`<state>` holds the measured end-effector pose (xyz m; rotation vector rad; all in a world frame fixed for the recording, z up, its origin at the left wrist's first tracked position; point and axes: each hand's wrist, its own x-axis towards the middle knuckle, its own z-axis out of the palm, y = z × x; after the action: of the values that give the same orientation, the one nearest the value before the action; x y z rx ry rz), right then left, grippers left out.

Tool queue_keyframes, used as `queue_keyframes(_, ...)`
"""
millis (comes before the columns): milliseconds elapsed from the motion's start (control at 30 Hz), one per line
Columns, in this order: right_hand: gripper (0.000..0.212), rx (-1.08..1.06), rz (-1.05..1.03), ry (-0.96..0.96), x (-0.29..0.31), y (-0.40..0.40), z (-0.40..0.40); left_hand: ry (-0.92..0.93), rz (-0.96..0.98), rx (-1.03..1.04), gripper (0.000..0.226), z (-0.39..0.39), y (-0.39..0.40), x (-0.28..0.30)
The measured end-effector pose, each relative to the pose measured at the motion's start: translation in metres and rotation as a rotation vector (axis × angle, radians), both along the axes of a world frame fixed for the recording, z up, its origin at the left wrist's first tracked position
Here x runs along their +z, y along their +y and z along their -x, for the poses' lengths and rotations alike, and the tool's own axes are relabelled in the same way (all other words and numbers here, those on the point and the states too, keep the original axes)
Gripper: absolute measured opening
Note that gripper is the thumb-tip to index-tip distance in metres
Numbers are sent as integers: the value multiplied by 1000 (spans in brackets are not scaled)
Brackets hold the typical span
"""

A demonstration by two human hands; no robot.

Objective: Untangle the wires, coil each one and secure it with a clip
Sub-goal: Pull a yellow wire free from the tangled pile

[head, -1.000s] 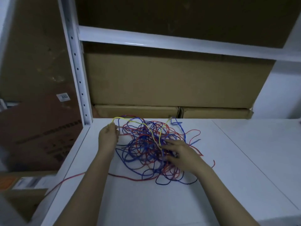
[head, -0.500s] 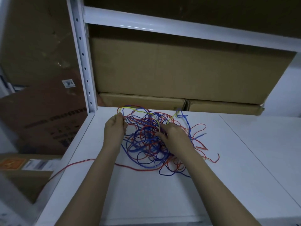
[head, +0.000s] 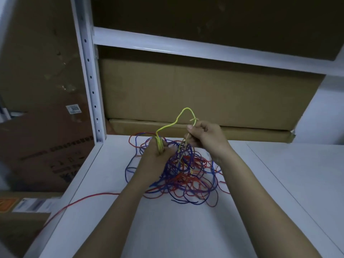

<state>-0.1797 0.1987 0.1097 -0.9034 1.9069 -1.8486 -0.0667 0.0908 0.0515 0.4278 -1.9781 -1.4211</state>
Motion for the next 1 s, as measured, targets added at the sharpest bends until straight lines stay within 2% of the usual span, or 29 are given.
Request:
queue_keyframes(67, 24, -4, 36, -54, 2, -1, 1, -15, 0, -58, 27, 9, 1, 2)
queue_keyframes(167, 24, -44, 100, -84, 1, 0, 0, -73, 99, -45, 30, 19, 0, 1)
queue_keyframes(267, 13, -99, 144, -83, -6, 3, 0, -81, 162, -39, 32, 24, 1, 1)
queue_keyframes(300, 6, -117, 90, -34, -12, 4, -2, -72, 174, -31, 31, 25, 2, 0)
queue_keyframes(367, 21, -138, -122, 151, -31, 8, -8, -54, 209, 2, 28, 29, 3, 1)
queue_keyframes(433, 25, -93, -272, 315, -51, 13, -15, -56, 224, 38, 27, 32, 3, 2)
queue_keyframes(533, 16, 9, -288, 450, -71, 21, -19, -45, 143, 63, 29, 33, -3, 4)
queue_keyframes(633, 17, 26, -297, 691, -83, 24, -13, -24, 103, 49, 30, 35, -9, 6)
queue_keyframes(733, 15, 70, -331, 651, -85, 27, 0, 17, 16, 97, 34, 37, -14, 9)
queue_keyframes(833, 12, 71, -311, 706, -90, 36, 11, 35, -17, 153, 33, 36, -21, 12)
queue_keyframes(900, 10, 48, -325, 819, -93, 41, 16, 74, -40, 146, 35, 37, -26, 12)
queue_keyframes(1000, 12, 94, -450, 1055, -103, 47, 18, 96, -37, 123, 35, 35, -30, 14)
